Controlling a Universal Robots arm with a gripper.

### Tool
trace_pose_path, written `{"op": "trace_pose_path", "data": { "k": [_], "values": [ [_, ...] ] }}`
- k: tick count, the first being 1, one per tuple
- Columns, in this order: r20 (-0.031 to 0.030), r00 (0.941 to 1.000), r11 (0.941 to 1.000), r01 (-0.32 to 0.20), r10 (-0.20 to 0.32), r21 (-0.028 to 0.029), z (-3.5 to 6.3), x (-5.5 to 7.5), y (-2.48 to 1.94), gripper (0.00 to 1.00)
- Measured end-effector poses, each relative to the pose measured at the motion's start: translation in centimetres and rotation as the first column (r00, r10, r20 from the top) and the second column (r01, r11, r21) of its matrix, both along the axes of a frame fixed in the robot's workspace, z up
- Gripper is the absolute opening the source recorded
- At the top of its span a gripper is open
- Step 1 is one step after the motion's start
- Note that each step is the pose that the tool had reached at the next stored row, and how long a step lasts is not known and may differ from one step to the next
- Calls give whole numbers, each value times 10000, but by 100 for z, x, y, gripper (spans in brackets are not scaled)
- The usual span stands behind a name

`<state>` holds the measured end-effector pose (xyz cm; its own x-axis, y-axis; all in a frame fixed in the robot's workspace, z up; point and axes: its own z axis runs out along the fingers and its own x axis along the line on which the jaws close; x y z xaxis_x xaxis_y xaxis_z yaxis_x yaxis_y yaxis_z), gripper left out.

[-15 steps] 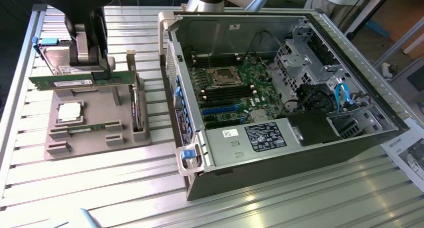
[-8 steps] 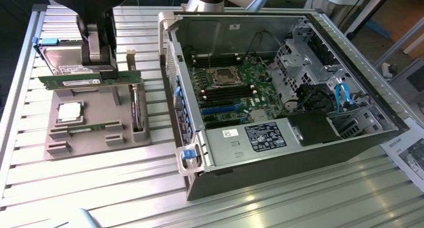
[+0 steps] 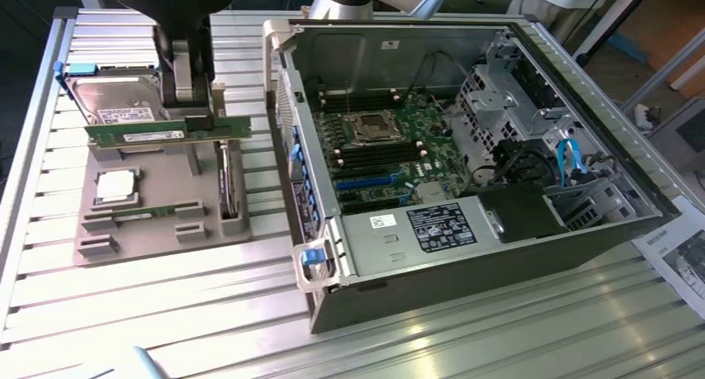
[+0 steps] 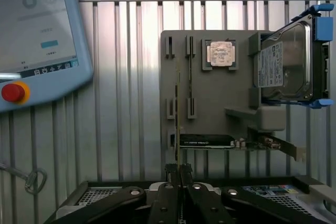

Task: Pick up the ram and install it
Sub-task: 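Pick up the ram and move it above insertion slot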

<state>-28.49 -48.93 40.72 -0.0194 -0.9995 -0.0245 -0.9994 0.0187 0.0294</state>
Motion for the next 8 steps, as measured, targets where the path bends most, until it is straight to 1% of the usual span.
{"op": "trace_pose_path", "data": {
  "k": [4,7,8],
  "values": [
    [-3,10000,10000,-1,1,-1,1,59,-3,12],
    [-4,10000,10000,0,0,-1,0,121,-6,12],
    [-6,10000,10000,0,0,-1,1,162,-9,12]
  ]
}}
